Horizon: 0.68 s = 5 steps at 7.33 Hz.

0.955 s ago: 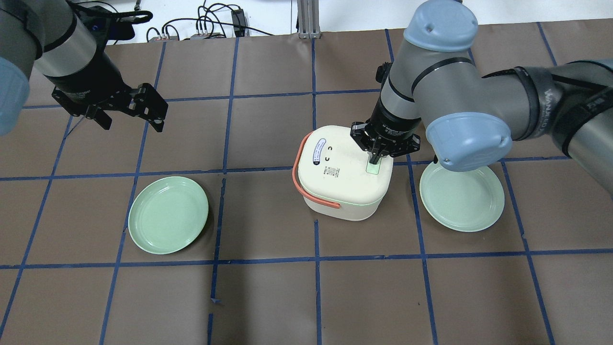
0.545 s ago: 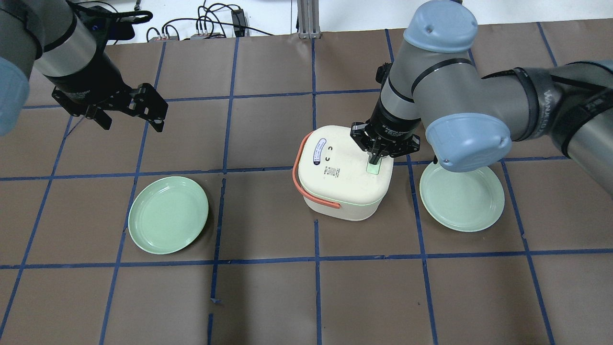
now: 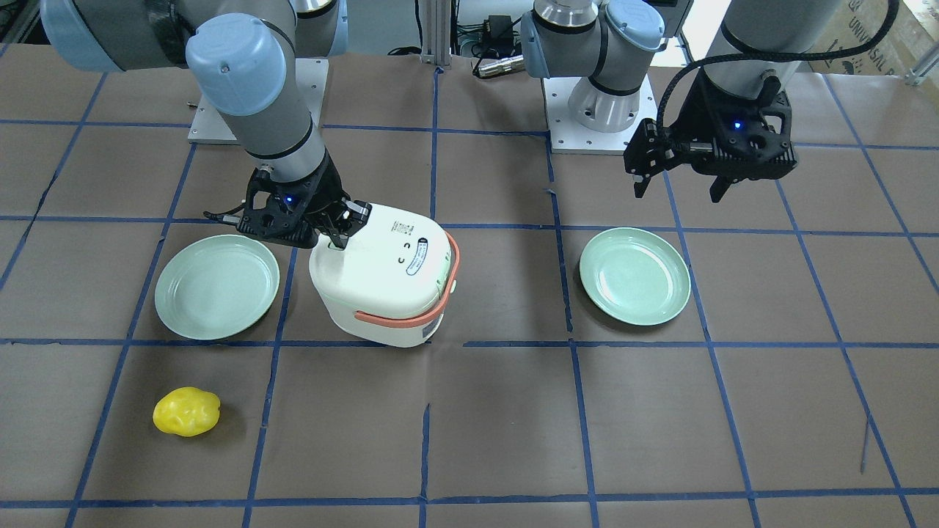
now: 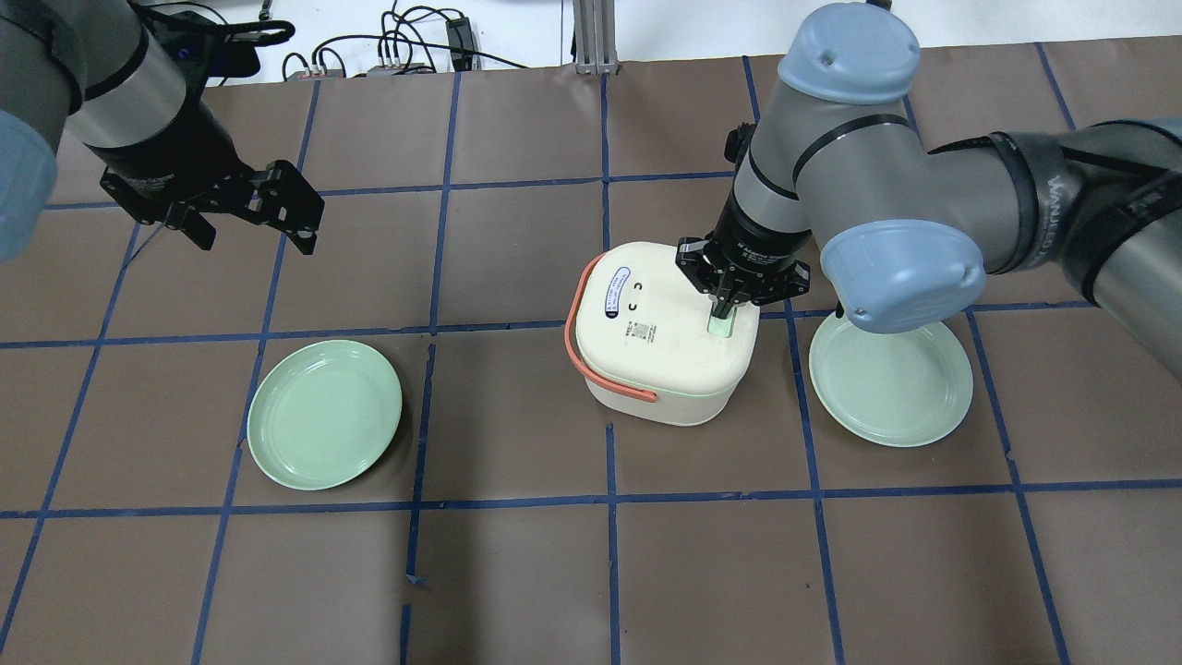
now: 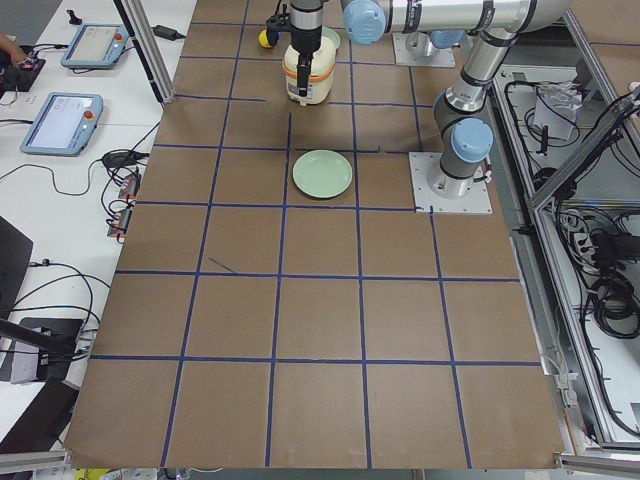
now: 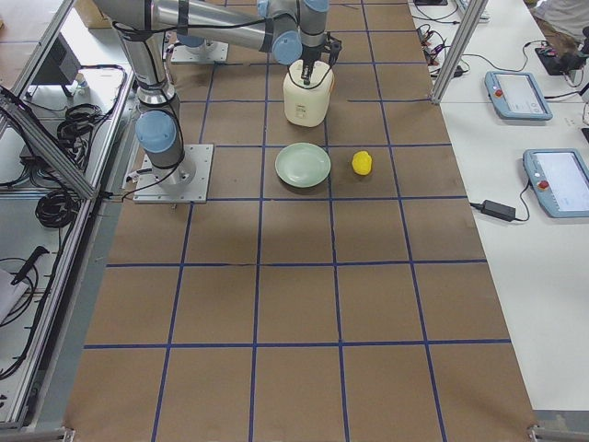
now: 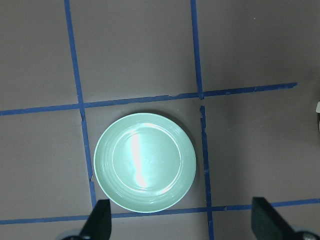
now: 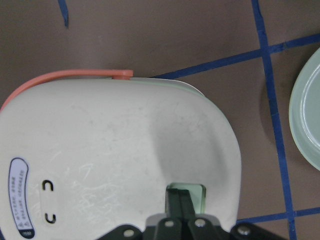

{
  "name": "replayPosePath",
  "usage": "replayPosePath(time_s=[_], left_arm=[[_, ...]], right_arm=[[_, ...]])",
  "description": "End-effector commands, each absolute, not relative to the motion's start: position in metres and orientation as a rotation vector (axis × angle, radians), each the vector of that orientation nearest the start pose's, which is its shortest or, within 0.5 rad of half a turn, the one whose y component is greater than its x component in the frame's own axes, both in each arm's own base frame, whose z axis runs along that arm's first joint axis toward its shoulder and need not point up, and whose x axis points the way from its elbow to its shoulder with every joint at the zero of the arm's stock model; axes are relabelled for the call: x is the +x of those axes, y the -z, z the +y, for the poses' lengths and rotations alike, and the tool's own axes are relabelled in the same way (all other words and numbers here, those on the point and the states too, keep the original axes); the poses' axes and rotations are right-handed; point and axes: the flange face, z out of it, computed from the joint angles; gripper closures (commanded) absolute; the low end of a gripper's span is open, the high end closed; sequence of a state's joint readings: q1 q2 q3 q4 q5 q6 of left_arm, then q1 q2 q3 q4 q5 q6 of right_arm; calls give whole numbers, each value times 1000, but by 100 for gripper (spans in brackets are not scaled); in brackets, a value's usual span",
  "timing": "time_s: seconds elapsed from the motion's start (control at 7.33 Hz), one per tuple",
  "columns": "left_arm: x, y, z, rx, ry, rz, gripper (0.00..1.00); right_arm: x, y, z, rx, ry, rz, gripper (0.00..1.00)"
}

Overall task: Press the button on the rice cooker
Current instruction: 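Press down on the green button with the closed right gripper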

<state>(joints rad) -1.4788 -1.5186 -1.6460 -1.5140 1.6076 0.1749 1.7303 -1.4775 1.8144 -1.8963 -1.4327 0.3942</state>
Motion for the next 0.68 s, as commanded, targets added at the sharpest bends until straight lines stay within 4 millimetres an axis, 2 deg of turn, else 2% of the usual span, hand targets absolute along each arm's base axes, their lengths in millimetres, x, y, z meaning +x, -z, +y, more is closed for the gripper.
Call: replayPosePath(time_s=[0.0, 0.55], left_arm=[[-86, -482, -483, 127, 44, 3098, 0], [-86, -482, -483, 127, 44, 3098, 0]], right_arm=[[226, -356, -478, 354, -72, 2990, 88], [226, -352, -482, 353, -63, 2989, 88]])
